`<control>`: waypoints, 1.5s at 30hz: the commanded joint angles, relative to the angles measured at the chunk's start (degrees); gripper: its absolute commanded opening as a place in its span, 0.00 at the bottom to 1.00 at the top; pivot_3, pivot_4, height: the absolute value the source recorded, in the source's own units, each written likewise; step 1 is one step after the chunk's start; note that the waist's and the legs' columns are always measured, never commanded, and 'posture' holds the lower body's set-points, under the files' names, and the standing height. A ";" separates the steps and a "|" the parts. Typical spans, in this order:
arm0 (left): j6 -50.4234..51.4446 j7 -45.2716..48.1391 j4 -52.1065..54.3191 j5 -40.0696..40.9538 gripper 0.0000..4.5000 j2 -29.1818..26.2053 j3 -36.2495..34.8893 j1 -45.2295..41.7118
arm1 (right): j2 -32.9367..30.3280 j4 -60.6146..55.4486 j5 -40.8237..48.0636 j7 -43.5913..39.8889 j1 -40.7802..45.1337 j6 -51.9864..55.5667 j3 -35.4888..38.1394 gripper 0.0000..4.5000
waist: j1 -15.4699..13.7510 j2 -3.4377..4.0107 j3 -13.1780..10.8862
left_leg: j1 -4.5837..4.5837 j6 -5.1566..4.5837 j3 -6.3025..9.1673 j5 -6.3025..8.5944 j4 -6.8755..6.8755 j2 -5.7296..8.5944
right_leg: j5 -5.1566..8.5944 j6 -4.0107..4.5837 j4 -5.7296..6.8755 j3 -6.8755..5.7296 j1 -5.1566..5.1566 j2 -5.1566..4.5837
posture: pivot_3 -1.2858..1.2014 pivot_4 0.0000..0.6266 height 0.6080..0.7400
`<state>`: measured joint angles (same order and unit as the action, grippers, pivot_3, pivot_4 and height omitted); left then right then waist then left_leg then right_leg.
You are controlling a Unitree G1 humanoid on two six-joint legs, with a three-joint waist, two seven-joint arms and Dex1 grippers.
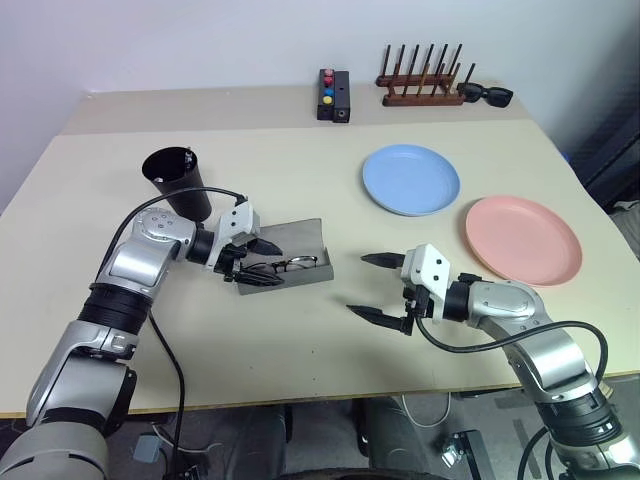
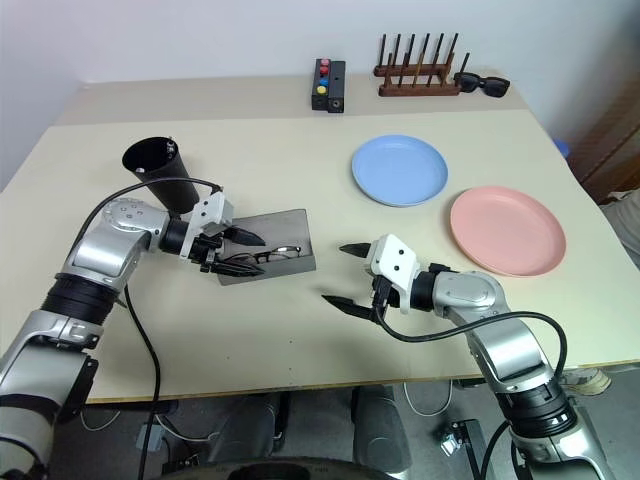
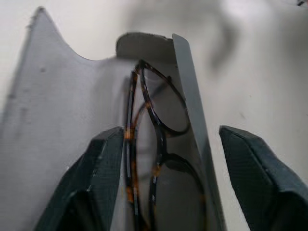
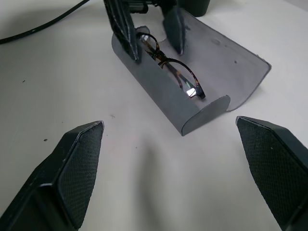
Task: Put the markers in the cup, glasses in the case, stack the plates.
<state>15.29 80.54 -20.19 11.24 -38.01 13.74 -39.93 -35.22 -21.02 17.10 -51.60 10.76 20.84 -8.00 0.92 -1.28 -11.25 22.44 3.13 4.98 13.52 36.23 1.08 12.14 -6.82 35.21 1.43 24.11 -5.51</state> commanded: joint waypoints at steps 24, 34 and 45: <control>-15.00 -17.15 -11.33 -10.22 0.03 2.41 -3.76 -3.33 | 0.72 0.49 -0.56 -0.37 3.86 -2.39 -0.90 1.00 | 0.13 -0.01 0.00 | 0.00 0.00 0.00 0.00 -0.03 0.00 | -0.12 -0.22 0.02 0.00 0.04 0.01 | 0.52 0.24 0.99; -4.20 -6.69 4.40 -0.62 0.03 -0.84 -6.65 4.29 | 0.45 0.39 -0.34 -0.29 3.48 -2.23 -0.44 1.00 | 0.14 0.00 0.00 | 0.01 0.00 0.00 0.00 -0.03 0.00 | -0.11 -0.20 0.02 0.00 0.04 0.00 | 0.52 0.24 0.99; -1.79 -10.86 12.98 -2.53 0.03 -1.37 -4.84 12.13 | 0.62 1.58 -0.53 -0.94 4.74 -2.70 -0.91 1.00 | -0.07 0.01 0.02 | -0.02 -0.01 -0.01 0.00 -0.01 0.00 | -0.01 -0.02 0.02 0.00 0.00 -0.01 | 0.52 0.24 0.99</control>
<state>12.46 70.34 -7.98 9.23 -39.74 8.02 -29.17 -34.80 -18.68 16.35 -52.29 14.46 19.20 -9.31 0.85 -1.27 -11.23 22.41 3.13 4.97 13.52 36.22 1.07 12.13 -6.84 35.23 1.43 24.11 -5.52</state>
